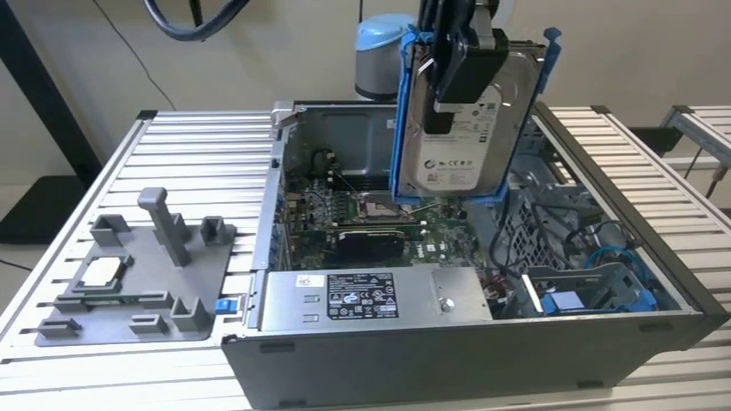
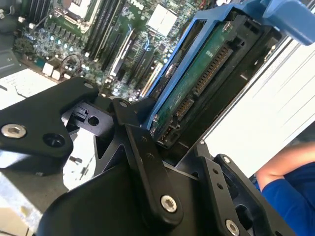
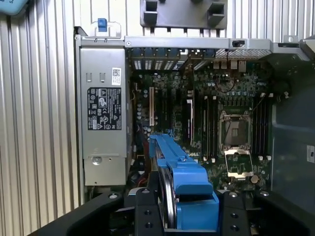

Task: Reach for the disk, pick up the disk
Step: 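Pick up the disk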

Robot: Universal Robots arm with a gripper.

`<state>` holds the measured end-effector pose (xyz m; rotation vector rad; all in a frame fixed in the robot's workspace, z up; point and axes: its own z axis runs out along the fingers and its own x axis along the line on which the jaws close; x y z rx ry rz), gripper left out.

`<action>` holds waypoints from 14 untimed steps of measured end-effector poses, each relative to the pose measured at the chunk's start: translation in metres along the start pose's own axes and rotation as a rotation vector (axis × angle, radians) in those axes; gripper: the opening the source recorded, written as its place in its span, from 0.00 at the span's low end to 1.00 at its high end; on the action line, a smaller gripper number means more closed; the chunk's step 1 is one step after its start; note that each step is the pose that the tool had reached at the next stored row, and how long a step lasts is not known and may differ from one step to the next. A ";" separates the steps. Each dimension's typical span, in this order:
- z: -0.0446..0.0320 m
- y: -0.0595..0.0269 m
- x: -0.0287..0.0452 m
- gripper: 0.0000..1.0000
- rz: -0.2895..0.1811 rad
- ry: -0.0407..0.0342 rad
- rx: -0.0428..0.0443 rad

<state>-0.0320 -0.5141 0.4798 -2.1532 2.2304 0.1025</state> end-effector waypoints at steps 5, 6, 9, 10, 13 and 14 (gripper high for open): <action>0.0000 -0.0061 0.0080 0.00 0.000 0.0000 0.0000; -0.0001 -0.0072 0.0095 0.00 0.000 0.0000 0.0000; 0.0000 -0.0108 0.0140 0.00 0.000 0.0000 0.0001; 0.0000 -0.0119 0.0154 0.00 0.000 0.0000 0.0001; 0.0002 -0.0151 0.0194 0.00 0.001 0.0000 0.0001; 0.0003 -0.0162 0.0206 0.00 0.001 -0.0001 0.0001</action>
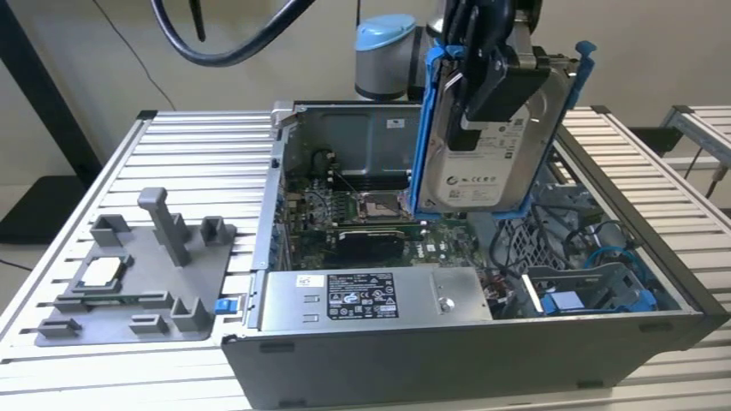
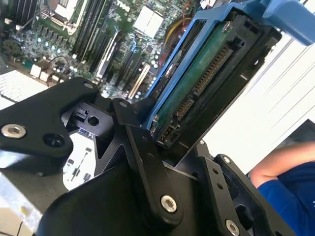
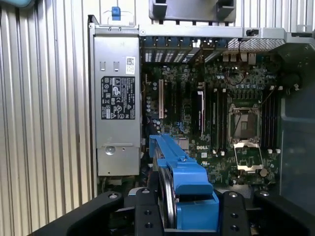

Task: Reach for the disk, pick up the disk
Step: 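Pick up the disk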

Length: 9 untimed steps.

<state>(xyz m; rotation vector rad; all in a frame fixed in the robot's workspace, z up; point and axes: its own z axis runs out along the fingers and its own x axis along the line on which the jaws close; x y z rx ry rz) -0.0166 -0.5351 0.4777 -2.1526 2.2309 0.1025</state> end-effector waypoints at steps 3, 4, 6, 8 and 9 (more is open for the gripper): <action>0.0002 -0.0034 0.0033 0.00 0.000 0.0001 0.0000; 0.0003 -0.0044 0.0042 0.00 0.000 0.0001 0.0000; 0.0005 -0.0066 0.0065 0.00 0.000 0.0001 0.0000; 0.0008 -0.0088 0.0086 0.00 0.000 0.0000 0.0000; 0.0009 -0.0099 0.0096 0.00 0.000 0.0001 0.0000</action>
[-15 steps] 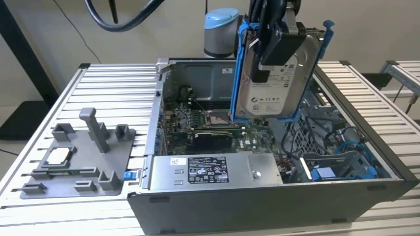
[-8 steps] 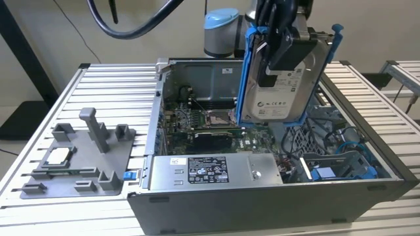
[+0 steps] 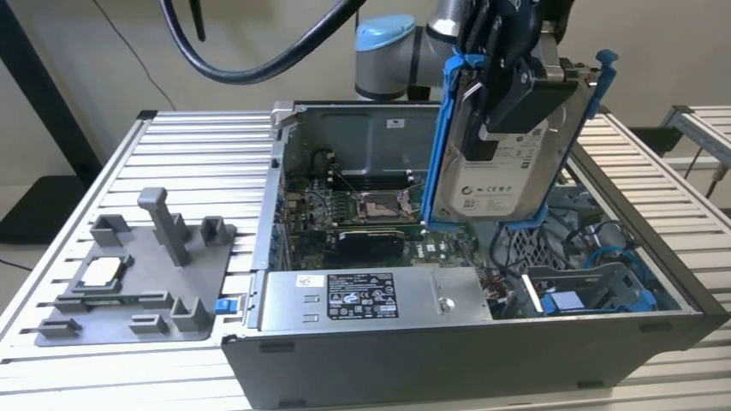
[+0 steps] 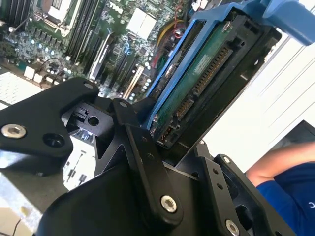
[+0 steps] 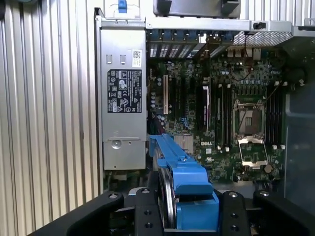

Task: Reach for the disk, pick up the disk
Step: 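Pick up the disk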

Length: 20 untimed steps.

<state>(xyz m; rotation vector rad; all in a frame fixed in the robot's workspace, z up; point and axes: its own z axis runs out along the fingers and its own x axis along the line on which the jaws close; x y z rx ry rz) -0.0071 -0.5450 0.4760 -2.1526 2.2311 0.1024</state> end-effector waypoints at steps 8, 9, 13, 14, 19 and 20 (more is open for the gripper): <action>0.0011 -0.0084 0.0077 0.00 0.000 -0.0001 0.0000; 0.0013 -0.0094 0.0086 0.00 0.000 0.0000 0.0000; 0.0020 -0.0137 0.0114 0.00 0.000 0.0000 0.0000; 0.0021 -0.0148 0.0120 0.00 0.000 0.0000 0.0000; 0.0027 -0.0206 0.0135 0.00 0.000 0.0000 0.0000; 0.0027 -0.0216 0.0135 0.00 0.000 0.0000 0.0000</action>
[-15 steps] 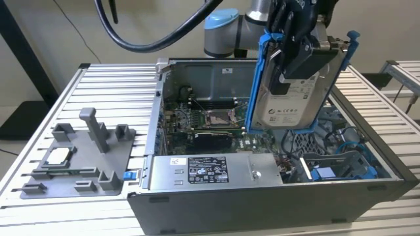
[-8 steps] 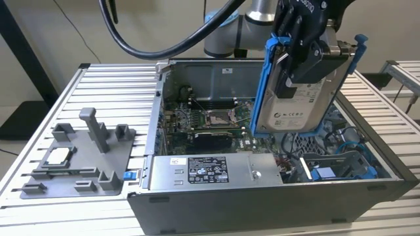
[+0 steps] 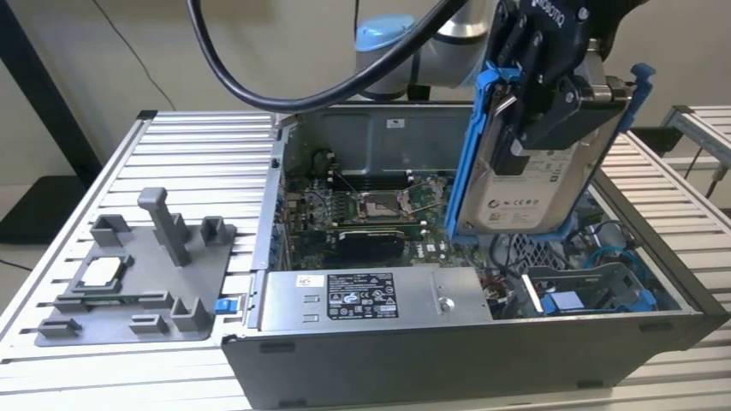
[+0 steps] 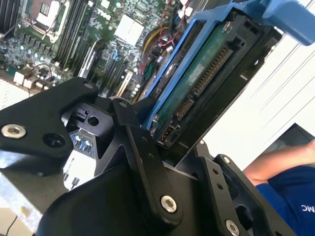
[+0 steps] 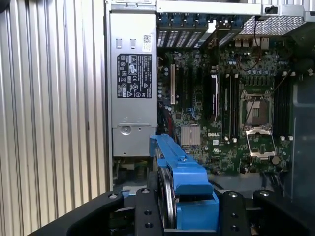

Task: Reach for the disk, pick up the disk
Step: 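Pick up the disk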

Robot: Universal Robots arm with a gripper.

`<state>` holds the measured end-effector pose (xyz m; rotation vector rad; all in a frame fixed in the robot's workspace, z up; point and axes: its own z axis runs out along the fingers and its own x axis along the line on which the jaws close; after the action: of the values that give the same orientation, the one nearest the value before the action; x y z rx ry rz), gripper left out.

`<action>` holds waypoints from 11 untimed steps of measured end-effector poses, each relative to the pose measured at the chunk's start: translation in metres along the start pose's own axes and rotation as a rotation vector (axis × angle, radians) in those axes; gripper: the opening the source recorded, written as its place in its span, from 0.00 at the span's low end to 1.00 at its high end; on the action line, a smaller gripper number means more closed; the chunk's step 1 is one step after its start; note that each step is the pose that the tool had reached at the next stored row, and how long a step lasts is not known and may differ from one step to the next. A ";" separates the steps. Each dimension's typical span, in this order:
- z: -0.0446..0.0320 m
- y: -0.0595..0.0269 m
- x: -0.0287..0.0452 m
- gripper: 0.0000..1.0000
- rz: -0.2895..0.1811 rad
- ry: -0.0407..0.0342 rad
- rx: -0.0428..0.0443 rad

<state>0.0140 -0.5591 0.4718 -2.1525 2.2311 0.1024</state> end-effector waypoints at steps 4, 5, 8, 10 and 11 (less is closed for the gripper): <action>0.0000 -0.0033 0.0002 0.00 0.000 0.0000 0.0000; 0.0000 -0.0043 0.0003 0.00 0.000 0.0000 0.0001; 0.0000 -0.0079 0.0005 0.00 0.000 -0.0001 0.0000; 0.0000 -0.0105 0.0005 0.00 0.000 0.0000 0.0000; 0.0001 -0.0118 0.0006 0.00 0.000 -0.0001 0.0000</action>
<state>0.0258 -0.5601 0.4715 -2.1525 2.2311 0.1025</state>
